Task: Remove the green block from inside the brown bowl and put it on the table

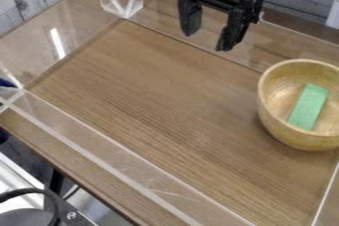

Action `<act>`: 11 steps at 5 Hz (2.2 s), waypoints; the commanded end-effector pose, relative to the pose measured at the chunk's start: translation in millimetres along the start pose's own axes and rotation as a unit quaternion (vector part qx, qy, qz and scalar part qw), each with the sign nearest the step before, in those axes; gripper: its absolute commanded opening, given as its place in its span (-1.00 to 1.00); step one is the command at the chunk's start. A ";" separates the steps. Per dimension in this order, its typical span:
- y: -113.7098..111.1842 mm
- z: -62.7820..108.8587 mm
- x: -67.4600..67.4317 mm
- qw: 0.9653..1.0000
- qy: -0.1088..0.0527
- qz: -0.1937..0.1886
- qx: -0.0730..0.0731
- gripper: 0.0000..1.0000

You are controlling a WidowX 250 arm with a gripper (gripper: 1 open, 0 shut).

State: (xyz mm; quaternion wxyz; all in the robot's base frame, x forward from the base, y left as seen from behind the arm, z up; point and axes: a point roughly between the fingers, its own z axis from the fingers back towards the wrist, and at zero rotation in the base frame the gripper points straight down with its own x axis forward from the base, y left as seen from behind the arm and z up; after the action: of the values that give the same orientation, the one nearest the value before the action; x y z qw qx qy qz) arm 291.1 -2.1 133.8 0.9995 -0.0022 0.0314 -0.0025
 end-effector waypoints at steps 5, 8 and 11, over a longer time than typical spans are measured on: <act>-75.7 -44.1 53.9 0.992 -0.014 -0.120 -0.017 1.00; -102.6 -33.9 71.7 0.986 -0.020 -0.162 -0.015 1.00; -119.8 -53.8 68.1 0.985 0.015 -0.169 -0.024 -1.00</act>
State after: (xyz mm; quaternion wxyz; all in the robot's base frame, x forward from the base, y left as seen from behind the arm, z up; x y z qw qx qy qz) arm 346.9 -116.4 55.9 0.9832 -0.0273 0.0795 -0.1621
